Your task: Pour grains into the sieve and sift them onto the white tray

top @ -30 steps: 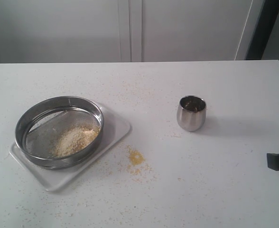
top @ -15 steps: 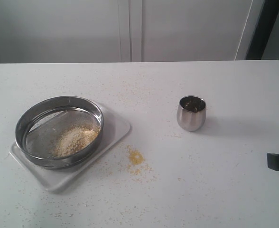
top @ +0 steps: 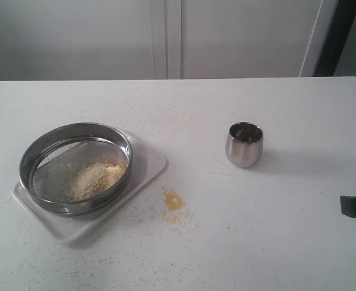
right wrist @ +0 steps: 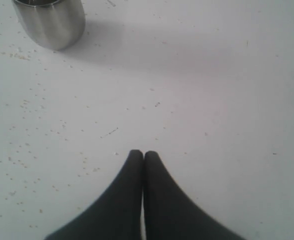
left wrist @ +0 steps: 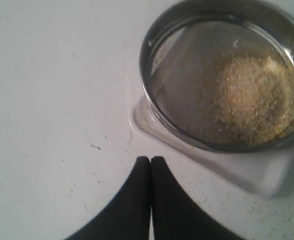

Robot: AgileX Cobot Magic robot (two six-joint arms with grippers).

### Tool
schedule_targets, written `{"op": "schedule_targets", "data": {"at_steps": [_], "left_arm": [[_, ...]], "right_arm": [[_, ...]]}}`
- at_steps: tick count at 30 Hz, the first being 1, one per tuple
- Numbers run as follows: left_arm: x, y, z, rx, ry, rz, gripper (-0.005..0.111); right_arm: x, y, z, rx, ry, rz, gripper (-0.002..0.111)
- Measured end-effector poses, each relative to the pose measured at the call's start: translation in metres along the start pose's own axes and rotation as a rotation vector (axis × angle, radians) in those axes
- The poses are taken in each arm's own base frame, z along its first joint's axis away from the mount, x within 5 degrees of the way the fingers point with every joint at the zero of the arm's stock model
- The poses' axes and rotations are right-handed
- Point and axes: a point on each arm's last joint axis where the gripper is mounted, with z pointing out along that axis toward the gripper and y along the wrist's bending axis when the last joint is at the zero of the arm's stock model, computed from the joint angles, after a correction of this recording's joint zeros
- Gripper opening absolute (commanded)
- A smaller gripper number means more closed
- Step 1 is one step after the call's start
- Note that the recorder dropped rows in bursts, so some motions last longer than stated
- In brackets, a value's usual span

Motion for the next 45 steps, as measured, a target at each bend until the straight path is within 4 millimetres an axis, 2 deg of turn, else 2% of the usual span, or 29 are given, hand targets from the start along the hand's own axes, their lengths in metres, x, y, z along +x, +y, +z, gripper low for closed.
{"op": "schedule_targets", "data": {"at_steps": [4, 9, 13, 16, 21, 26, 29, 35, 37, 45], "left_arm": [[-0.011, 0.002, 0.016, 0.033, 0.117, 0.013, 0.0], [-0.025, 0.005, 0.036, 0.068, 0.179, -0.018, 0.0], [-0.031, 0.005, 0.055, 0.094, 0.153, -0.046, 0.0], [-0.035, 0.009, 0.068, 0.07, 0.111, -0.004, 0.0], [-0.043, 0.014, 0.076, 0.022, 0.027, 0.017, 0.0], [-0.039, 0.013, 0.088, 0.048, 0.063, -0.037, 0.0], [-0.039, 0.012, 0.098, 0.084, 0.132, -0.031, 0.011], [-0.054, 0.012, 0.114, 0.147, 0.217, -0.023, 0.058], [-0.056, 0.013, 0.119, 0.148, 0.225, -0.03, 0.06], [-0.047, 0.017, 0.15, 0.134, 0.263, -0.061, 0.055]], "right_arm": [[0.0, 0.0, 0.0, 0.0, 0.0, 0.0, 0.0], [0.0, 0.0, 0.0, 0.0, 0.0, 0.0, 0.0], [0.0, 0.0, 0.0, 0.0, 0.0, 0.0, 0.0], [0.0, 0.0, 0.0, -0.001, 0.0, 0.002, 0.0], [0.0, 0.0, 0.0, -0.001, 0.0, 0.002, 0.0], [0.0, 0.0, 0.0, -0.001, 0.0, 0.002, 0.0], [0.0, 0.0, 0.0, -0.001, 0.0, 0.002, 0.0], [0.0, 0.0, 0.0, -0.001, 0.0, 0.011, 0.0], [0.0, 0.0, 0.0, -0.001, 0.0, 0.013, 0.0], [0.0, 0.0, 0.0, -0.001, 0.0, 0.013, 0.0]]}}
